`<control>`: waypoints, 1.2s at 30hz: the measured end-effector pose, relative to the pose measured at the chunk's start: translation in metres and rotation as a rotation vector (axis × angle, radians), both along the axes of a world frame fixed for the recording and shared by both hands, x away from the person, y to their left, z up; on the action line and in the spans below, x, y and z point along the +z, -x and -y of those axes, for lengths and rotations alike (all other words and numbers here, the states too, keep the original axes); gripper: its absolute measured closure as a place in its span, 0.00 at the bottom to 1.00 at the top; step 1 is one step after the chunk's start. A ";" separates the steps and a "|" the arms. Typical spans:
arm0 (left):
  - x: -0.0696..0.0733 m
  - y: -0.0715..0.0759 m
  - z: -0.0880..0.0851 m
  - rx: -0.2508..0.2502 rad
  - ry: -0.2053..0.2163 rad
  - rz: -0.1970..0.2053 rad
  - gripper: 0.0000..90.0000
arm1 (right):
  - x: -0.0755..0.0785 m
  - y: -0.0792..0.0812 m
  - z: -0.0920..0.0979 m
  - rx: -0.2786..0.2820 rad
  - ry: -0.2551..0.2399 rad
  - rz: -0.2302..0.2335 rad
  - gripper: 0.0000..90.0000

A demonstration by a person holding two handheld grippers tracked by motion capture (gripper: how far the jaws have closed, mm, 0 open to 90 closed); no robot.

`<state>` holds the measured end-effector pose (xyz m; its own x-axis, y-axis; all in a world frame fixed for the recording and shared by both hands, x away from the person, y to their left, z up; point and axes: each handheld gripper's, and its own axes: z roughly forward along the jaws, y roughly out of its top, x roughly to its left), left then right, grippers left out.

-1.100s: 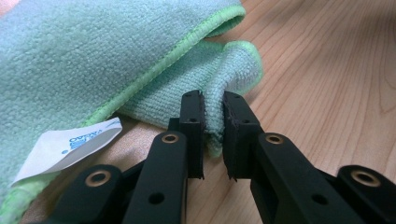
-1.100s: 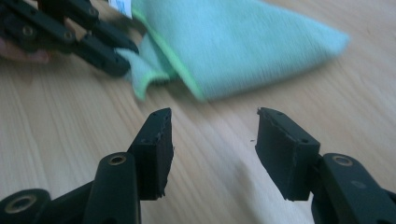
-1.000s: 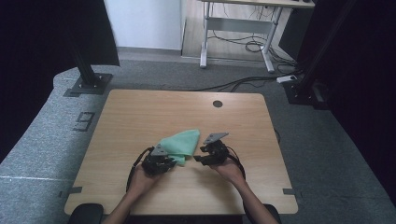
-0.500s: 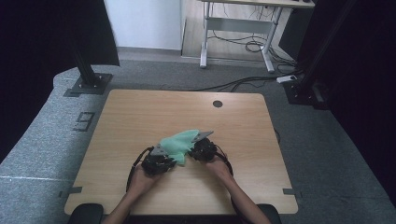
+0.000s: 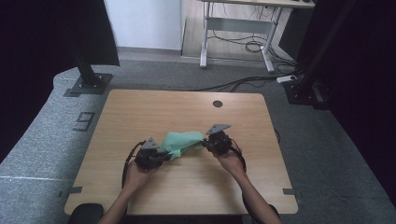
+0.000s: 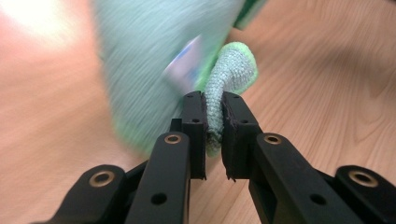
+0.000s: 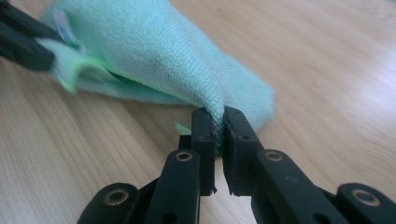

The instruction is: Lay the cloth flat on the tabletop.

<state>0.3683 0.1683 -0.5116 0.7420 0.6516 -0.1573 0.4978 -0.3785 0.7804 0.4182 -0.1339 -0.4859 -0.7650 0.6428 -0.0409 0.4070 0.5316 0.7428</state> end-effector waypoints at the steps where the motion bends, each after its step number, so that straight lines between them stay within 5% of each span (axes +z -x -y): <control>1: 0.004 0.000 -0.003 0.006 0.012 0.009 0.90 | 0.003 0.000 0.005 -0.006 -0.006 0.001 0.92; 12: 0.044 0.002 -0.033 0.065 0.135 0.076 0.89 | 0.046 0.007 0.042 -0.068 -0.069 0.045 0.92; 16: 0.036 -0.003 -0.033 0.083 0.098 0.059 0.87 | 0.043 0.000 0.041 -0.088 -0.044 0.016 0.92; 18: 0.014 -0.013 -0.031 0.126 0.015 0.022 0.83 | 0.031 -0.007 0.038 -0.098 -0.005 -0.013 0.91; 23: -0.014 -0.028 -0.037 0.203 -0.086 -0.035 0.57 | -0.011 -0.023 0.036 -0.139 0.043 -0.117 0.80; 29: -0.002 -0.026 -0.039 0.205 -0.045 -0.012 0.34 | -0.023 -0.025 0.044 -0.171 0.034 -0.122 0.56; 36: 0.006 -0.033 -0.022 0.142 -0.063 0.017 0.35 | -0.004 -0.018 0.042 -0.146 -0.001 -0.107 0.65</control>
<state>0.4017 0.1901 -0.5053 0.6436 0.7586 -0.1015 0.5370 -0.3531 0.7661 0.4362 -0.1761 -0.4899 -0.6633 0.7475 0.0365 0.5566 0.4601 0.6917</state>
